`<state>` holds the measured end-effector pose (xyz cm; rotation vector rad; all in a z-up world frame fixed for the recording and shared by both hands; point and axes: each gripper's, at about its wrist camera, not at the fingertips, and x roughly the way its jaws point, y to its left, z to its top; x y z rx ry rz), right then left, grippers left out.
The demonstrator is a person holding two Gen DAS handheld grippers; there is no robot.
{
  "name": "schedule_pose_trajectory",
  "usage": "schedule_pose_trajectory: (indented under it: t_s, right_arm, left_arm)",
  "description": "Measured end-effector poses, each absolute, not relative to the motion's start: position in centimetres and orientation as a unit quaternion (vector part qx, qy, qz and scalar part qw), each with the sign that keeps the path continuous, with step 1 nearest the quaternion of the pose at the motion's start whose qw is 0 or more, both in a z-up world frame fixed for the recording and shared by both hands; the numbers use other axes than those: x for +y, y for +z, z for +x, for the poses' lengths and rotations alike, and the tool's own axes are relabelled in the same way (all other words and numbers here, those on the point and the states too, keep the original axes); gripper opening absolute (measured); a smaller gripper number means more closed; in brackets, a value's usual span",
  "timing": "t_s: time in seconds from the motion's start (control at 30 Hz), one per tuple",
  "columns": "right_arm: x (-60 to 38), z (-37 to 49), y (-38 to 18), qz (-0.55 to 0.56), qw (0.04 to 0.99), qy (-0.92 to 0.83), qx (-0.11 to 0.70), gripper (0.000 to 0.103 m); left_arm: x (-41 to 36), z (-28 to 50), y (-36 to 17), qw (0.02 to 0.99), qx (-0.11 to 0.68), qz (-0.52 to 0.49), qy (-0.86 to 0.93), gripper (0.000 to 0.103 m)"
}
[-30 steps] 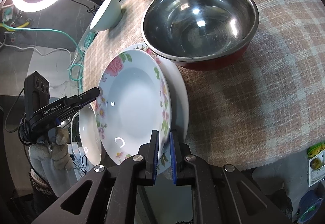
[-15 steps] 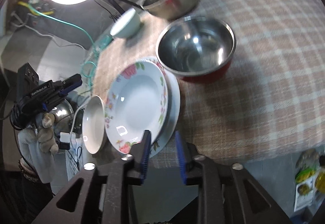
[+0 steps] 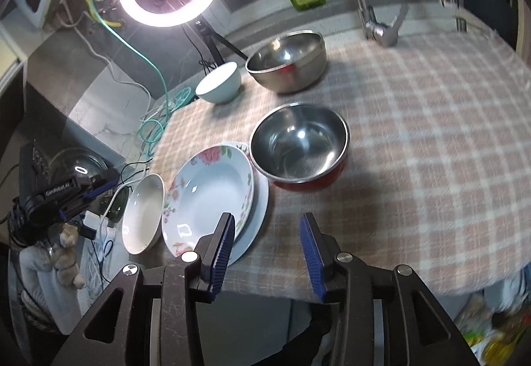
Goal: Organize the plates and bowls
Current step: 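Open both grippers and pull them back from the stacked plates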
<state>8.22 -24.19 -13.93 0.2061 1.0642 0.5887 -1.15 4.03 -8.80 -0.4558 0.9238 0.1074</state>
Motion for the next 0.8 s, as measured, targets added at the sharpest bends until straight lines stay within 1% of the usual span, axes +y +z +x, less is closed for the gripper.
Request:
schedule_pose_trajectory:
  t_s: [0.03, 0.07, 0.13, 0.27, 0.33, 0.43, 0.6, 0.7, 0.8]
  right_arm:
    - [-24.2, 8.3, -13.9, 0.097, 0.815, 0.283, 0.497, 0.05]
    - [-24.3, 8.3, -13.8, 0.097, 0.813, 0.29, 0.495, 0.06]
    - [-24.0, 8.2, -13.7, 0.088, 0.811, 0.305, 0.492, 0.061]
    - [-22.4, 7.7, -13.0, 0.047, 0.814, 0.317, 0.484, 0.061]
    - [-21.3, 7.5, -12.5, 0.019, 0.816, 0.321, 0.481, 0.061]
    - [-19.1, 7.5, -11.5, -0.022, 0.815, 0.327, 0.477, 0.061]
    - [-15.5, 8.5, -10.6, -0.03, 0.81, 0.346, 0.473, 0.062]
    - [-12.7, 9.2, -10.7, -0.029, 0.795, 0.366, 0.484, 0.062]
    - [-9.1, 9.2, -10.8, -0.05, 0.791, 0.384, 0.474, 0.062]
  left_arm:
    - [3.9, -1.6, -8.6, 0.871, 0.438, -0.213, 0.059, 0.021]
    - [3.9, -2.1, -8.5, 0.873, 0.434, -0.211, 0.064, 0.025]
    - [3.8, -3.1, -8.3, 0.877, 0.425, -0.211, 0.074, 0.035]
    - [4.6, -5.0, -8.7, 0.872, 0.423, -0.23, 0.083, 0.043]
    - [5.7, -6.3, -9.4, 0.866, 0.424, -0.249, 0.091, 0.051]
    - [7.5, -8.2, -10.7, 0.853, 0.428, -0.28, 0.107, 0.051]
    - [10.9, -11.2, -12.1, 0.842, 0.414, -0.317, 0.137, 0.051]
    - [12.2, -12.6, -12.4, 0.846, 0.396, -0.322, 0.153, 0.051]
    - [13.2, -13.1, -13.0, 0.85, 0.383, -0.324, 0.16, 0.051]
